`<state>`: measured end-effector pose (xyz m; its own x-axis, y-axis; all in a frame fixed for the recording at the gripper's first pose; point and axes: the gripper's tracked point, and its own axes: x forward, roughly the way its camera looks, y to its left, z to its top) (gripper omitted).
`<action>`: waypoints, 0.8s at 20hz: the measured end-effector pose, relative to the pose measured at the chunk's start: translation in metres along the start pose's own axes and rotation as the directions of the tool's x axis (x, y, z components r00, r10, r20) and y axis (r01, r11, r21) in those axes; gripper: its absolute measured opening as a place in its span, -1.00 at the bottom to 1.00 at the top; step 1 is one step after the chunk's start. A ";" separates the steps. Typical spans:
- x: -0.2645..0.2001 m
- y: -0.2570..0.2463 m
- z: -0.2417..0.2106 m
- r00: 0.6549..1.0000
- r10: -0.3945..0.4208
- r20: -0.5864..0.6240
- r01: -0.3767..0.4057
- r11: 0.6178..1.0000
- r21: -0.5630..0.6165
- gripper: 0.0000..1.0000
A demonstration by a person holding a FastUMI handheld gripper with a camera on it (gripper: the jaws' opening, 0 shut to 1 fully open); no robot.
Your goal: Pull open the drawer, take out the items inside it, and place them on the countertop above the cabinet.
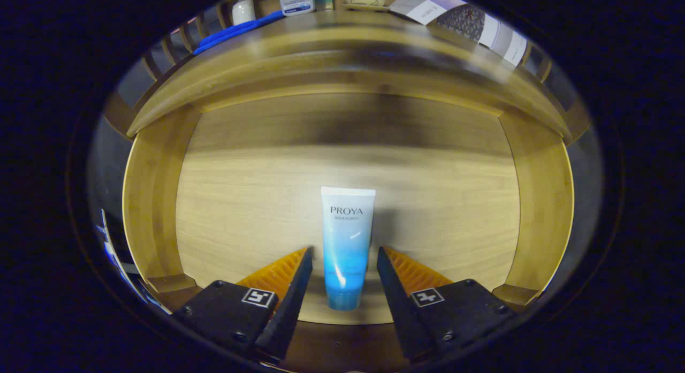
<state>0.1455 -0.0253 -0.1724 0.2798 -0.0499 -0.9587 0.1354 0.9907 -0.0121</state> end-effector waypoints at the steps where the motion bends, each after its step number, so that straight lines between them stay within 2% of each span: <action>1: 0.003 -0.002 -0.003 1.000 -0.003 -0.013 0.003 1.000 0.010 0.47; 2: 0.004 -0.003 -0.001 1.000 -0.013 -0.005 0.013 1.000 0.015 0.23; 6: -0.001 -0.005 0.001 1.000 0.001 -0.004 0.000 1.000 0.020 -0.06; 16: -0.070 0.002 0.003 0.994 0.032 0.100 -0.030 0.999 -0.013 -0.07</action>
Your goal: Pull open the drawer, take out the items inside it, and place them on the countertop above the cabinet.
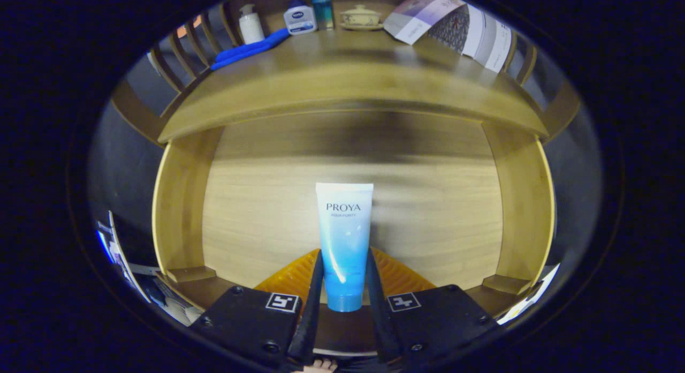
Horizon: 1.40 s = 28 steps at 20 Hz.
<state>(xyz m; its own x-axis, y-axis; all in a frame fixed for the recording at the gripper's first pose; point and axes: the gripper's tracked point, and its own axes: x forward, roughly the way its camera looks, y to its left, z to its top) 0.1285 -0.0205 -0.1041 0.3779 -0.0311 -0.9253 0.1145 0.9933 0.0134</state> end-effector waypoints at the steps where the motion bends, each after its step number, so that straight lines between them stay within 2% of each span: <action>1: -0.011 0.003 0.003 1.000 0.005 0.014 -0.005 1.000 -0.006 -0.07; 8: -0.068 0.005 0.038 0.996 -0.007 0.094 0.008 1.000 -0.009 -0.07; 13: -0.082 0.010 0.080 0.993 -0.007 0.117 0.006 1.000 0.007 -0.07; 22: -0.054 0.017 0.167 0.994 0.000 0.108 -0.004 0.999 0.034 -0.07; 28: -0.031 0.001 0.194 0.995 -0.033 0.092 0.028 0.998 0.050 -0.07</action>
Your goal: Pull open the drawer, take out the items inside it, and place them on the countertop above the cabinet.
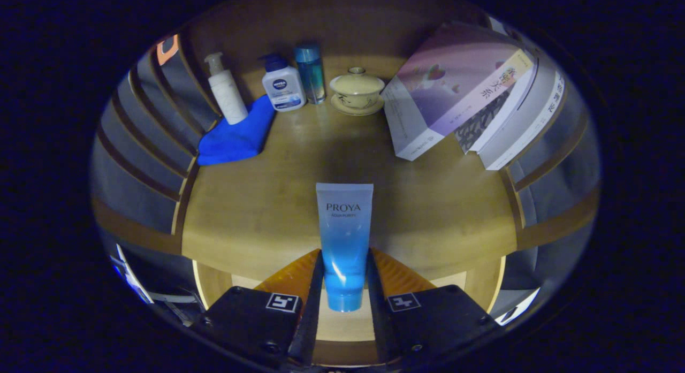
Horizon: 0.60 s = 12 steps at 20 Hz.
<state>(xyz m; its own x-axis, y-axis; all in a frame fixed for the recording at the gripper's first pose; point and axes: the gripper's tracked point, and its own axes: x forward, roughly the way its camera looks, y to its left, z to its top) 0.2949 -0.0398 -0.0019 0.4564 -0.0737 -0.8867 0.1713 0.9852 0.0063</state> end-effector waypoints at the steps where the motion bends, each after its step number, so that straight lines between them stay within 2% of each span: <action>1: 0.004 -0.001 0.001 1.000 0.001 -0.004 -0.001 1.000 0.003 -0.07; 10: 0.024 -0.007 0.006 1.000 0.005 0.008 -0.005 1.000 0.026 -0.06; 12: 0.022 -0.006 0.007 1.000 0.009 0.030 -0.010 1.000 0.027 0.01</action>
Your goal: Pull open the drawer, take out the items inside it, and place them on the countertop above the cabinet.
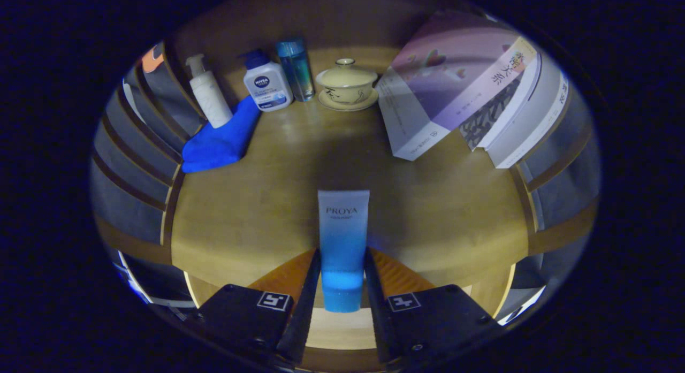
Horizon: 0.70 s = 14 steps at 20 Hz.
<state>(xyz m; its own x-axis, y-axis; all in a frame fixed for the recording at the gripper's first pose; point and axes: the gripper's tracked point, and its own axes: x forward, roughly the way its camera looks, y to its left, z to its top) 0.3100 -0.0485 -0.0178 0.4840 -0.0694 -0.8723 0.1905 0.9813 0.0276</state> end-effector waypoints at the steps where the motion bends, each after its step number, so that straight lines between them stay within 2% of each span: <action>1: 0.000 -0.001 0.004 1.000 -0.008 0.022 0.008 1.000 0.002 0.07; 4: -0.011 -0.001 0.010 0.996 -0.014 0.085 0.014 1.000 0.000 0.23; 9: -0.049 0.011 -0.003 0.987 0.038 0.156 -0.035 0.999 -0.019 0.21; 14: -0.077 0.020 -0.030 0.967 0.073 0.246 -0.057 0.996 -0.072 0.47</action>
<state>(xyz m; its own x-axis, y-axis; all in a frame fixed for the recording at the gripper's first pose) 0.2507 -0.0179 0.0350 0.6919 -0.0400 -0.7209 0.1011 0.9940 0.0419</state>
